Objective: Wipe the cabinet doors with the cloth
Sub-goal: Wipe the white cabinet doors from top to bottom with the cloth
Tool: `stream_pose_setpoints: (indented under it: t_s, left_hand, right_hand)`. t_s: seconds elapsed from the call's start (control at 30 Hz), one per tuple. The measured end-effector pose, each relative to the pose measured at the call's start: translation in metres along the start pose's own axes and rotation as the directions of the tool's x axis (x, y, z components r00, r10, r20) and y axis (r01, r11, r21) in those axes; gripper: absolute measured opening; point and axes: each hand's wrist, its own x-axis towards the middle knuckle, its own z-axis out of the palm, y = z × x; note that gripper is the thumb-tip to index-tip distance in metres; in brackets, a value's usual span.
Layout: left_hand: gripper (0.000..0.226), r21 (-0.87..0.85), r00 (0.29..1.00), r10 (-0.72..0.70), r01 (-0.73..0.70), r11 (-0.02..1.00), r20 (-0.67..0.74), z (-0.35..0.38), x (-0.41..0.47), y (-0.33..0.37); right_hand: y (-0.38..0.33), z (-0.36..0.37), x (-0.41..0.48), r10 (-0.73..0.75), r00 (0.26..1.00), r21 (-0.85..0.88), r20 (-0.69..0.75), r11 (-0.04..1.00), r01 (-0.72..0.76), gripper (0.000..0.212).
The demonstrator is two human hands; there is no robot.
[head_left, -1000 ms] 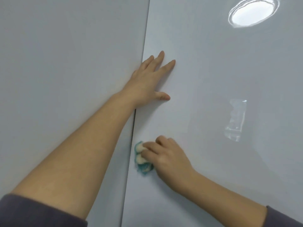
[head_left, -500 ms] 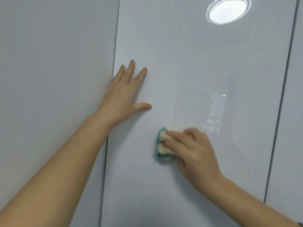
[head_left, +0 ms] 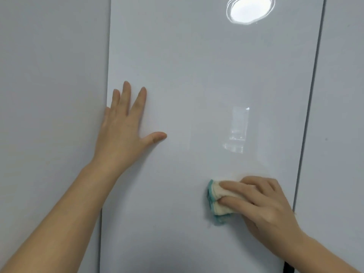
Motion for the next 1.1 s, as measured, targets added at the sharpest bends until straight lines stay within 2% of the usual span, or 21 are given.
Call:
stream_pose_setpoints:
  t_s: [0.07,0.13,0.23,0.33,0.4,0.5,0.6,0.7,0.77,0.87,0.97,1.1]
  left_hand:
    - [0.101,-0.004,1.0,0.0,0.0,1.0,-0.002,0.0,0.0,-0.001]
    - [0.101,-0.012,1.0,0.003,-0.003,1.0,-0.008,0.0,0.0,-0.001]
    - [0.1,-0.021,1.0,0.006,-0.006,1.0,-0.008,0.002,0.001,-0.001]
    - [0.1,-0.036,1.0,0.003,-0.003,0.999,-0.007,0.004,0.002,-0.002]
    - [0.101,-0.036,1.0,0.004,-0.004,0.999,-0.003,0.006,0.002,-0.003]
    - [0.103,-0.044,1.0,0.004,-0.004,0.999,0.003,0.006,0.001,-0.005]
    - [0.104,-0.03,1.0,0.015,-0.015,0.999,0.011,0.006,0.001,-0.007]
    - [0.103,-0.027,1.0,0.02,-0.019,0.999,0.013,0.007,-0.001,-0.007]
    - [0.103,-0.025,1.0,0.017,-0.017,1.0,0.01,0.008,-0.002,-0.007]
    - [0.103,-0.011,0.999,0.025,-0.025,1.0,0.021,0.008,-0.003,-0.008]
    - [0.104,-0.014,1.0,0.019,-0.018,1.0,0.022,0.008,-0.006,-0.008]
    - [0.103,-0.036,1.0,0.022,-0.022,0.999,0.016,0.008,-0.007,-0.006]
  right_hand:
    - [0.022,-0.014,0.019,0.048,0.998,-0.051,-0.03,0.997,-0.049,0.038]
    - [0.038,-0.022,0.035,0.17,0.979,-0.046,-0.112,0.983,-0.176,0.037]
    - [0.023,-0.013,0.011,0.255,0.957,0.002,-0.138,0.966,-0.257,0.04]
    - [0.002,-0.006,-0.029,0.163,0.982,0.008,-0.09,0.987,-0.163,0.036]
    - [0.013,-0.014,-0.024,0.123,0.99,0.002,-0.069,0.992,-0.123,0.031]
    - [0.039,-0.023,0.001,0.211,0.971,-0.001,-0.11,0.977,-0.212,0.038]
    - [0.022,-0.014,-0.021,0.284,0.954,0.037,-0.094,0.959,-0.281,0.042]
    - [-0.015,-0.001,-0.066,0.213,0.977,0.066,-0.028,0.975,-0.211,0.032]
    - [-0.01,-0.005,-0.061,0.179,0.984,0.07,-0.011,0.982,-0.178,0.03]
    - [0.012,-0.012,-0.031,0.256,0.963,0.044,-0.077,0.966,-0.254,0.037]
    - [-0.003,0.001,-0.042,0.3,0.95,0.055,-0.089,0.954,-0.296,0.037]
    - [-0.039,0.014,-0.08,0.191,0.982,0.102,0.001,0.976,-0.191,0.032]
